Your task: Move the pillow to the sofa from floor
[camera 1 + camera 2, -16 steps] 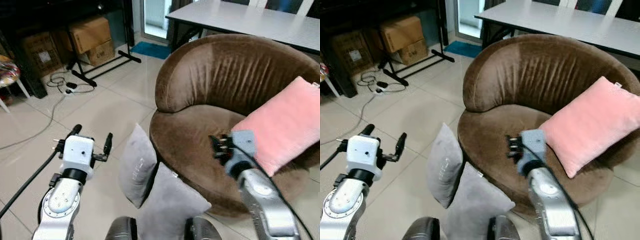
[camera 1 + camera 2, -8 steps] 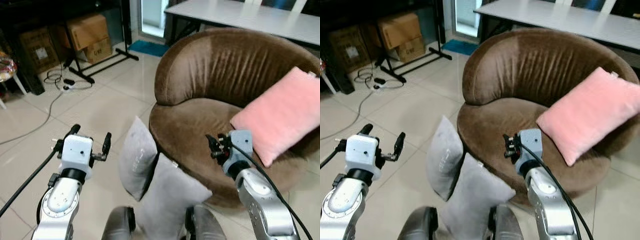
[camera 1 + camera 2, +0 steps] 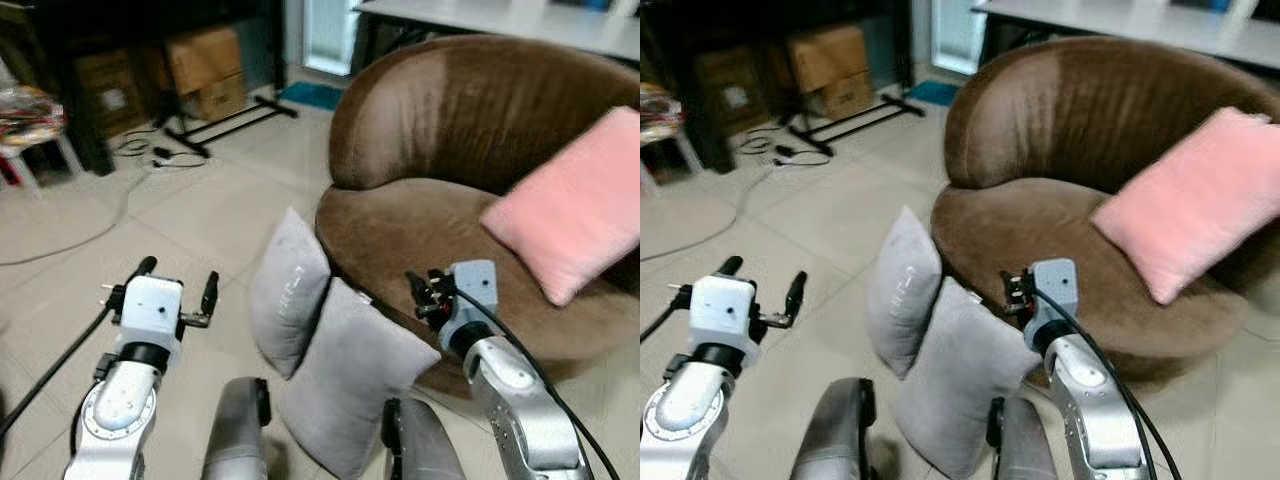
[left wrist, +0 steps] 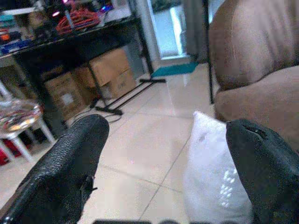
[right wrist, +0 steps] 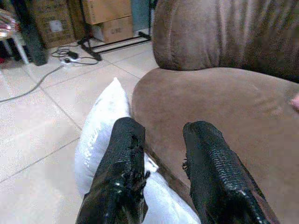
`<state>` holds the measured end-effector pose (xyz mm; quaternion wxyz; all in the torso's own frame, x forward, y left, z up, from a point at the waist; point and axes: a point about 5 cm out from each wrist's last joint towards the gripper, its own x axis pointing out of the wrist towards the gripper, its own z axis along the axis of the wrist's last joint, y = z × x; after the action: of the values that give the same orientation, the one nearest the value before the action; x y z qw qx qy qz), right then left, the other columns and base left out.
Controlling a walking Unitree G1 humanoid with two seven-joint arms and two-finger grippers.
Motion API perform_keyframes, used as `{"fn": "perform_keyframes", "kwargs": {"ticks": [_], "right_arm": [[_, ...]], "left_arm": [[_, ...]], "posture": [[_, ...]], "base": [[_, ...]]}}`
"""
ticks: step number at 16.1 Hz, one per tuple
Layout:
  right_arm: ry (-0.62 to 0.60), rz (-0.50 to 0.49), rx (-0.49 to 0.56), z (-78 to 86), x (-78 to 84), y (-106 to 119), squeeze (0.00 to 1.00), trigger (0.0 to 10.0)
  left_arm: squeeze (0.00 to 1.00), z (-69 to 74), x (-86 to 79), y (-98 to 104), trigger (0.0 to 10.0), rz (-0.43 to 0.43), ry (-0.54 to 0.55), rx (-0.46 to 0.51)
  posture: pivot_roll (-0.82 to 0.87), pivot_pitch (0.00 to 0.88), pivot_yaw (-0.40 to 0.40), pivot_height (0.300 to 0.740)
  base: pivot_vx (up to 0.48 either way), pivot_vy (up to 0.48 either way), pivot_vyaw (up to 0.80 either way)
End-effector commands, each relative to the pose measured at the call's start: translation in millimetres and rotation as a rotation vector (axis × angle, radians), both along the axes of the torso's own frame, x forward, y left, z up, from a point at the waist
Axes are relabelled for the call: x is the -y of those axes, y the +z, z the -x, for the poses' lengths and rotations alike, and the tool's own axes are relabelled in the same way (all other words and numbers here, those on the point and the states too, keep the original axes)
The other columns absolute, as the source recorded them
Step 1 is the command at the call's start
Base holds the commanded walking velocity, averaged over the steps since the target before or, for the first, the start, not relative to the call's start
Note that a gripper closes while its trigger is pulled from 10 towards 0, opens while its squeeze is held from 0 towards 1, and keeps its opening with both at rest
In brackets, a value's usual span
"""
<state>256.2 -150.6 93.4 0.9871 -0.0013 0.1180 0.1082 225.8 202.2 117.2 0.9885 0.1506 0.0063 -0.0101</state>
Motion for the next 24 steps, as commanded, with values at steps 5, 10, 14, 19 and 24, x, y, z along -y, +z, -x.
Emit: {"fn": "perform_keyframes", "kwargs": {"ticks": [5,10,14,19,24], "right_arm": [[-0.011,0.009,0.022,-3.8,1.3,3.8,0.00,10.0],[-0.023,0.015,0.012,-4.8,1.3,1.8,0.00,10.0],[-0.075,0.004,0.008,-4.6,6.6,1.1,0.00,10.0],[-0.094,-0.004,-0.001,-4.2,7.9,-0.2,0.00,10.0],[-0.055,0.088,0.006,-6.2,5.3,0.0,0.00,10.0]], "left_arm": [[0.00,-1.1,3.6,3.5,10.0,0.003,-0.013,0.016],[0.00,-0.3,3.5,3.1,10.0,0.009,-0.016,0.011],[0.00,-0.6,1.6,3.8,10.0,0.027,-0.020,0.010],[0.00,-0.9,2.6,3.8,10.0,0.028,-0.032,0.010],[0.00,-0.9,2.6,4.2,10.0,0.033,-0.035,0.012]], "posture": [[0.01,0.000,-0.011,0.553],[0.01,0.000,-0.012,0.553],[0.01,0.000,-0.013,0.553],[0.01,0.000,-0.008,0.553],[0.01,0.000,-0.013,0.553]], "base": [[0.000,0.000,0.00],[0.000,0.000,0.00],[0.000,0.000,0.00],[0.000,0.000,-0.24],[0.000,0.000,0.48]]}}
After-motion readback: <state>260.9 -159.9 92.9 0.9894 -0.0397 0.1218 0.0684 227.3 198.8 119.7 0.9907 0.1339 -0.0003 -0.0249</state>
